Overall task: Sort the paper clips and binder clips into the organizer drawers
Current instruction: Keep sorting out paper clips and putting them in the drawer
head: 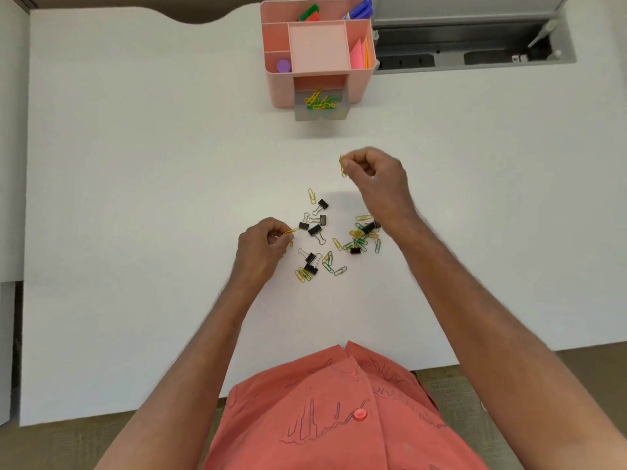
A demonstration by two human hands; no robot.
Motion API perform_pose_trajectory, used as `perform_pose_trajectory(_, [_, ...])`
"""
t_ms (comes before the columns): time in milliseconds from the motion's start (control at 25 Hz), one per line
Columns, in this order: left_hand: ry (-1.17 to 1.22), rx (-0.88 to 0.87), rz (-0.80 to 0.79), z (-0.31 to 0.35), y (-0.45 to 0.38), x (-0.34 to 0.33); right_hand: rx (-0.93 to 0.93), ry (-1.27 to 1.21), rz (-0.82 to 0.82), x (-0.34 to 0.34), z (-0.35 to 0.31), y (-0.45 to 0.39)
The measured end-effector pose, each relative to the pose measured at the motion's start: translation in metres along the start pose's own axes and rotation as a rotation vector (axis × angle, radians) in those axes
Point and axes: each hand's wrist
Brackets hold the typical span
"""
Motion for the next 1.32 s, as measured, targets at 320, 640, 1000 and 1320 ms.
perform_pose_trajectory(320, [0.26, -0.228, 0.164, 0.086, -0.055, 0.035, 0.354, 0.691, 0.16, -0.02, -0.051, -0.118])
perform_pose_trajectory(640, [0.186, -0.397, 0.226, 0.144, -0.127, 0.036, 0.413, 0.673, 0.153, -0.022, -0.028, -0.133])
perform_pose_trajectory(1000, [-0.315, -0.475, 0.168, 0.17, -0.183, 0.014, 0.317, 0.593, 0.211, -0.001, 0.01, -0.083])
perform_pose_trajectory(1320, [-0.233, -0.617, 0.228, 0.13, -0.123, 0.015, 0.235, 0.507, 0.119, -0.012, 0.028, -0.029])
Point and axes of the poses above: each hand's wrist, its own y-axis away from the middle knuckle, its own x-axis out of the back of the hand, z = x × y
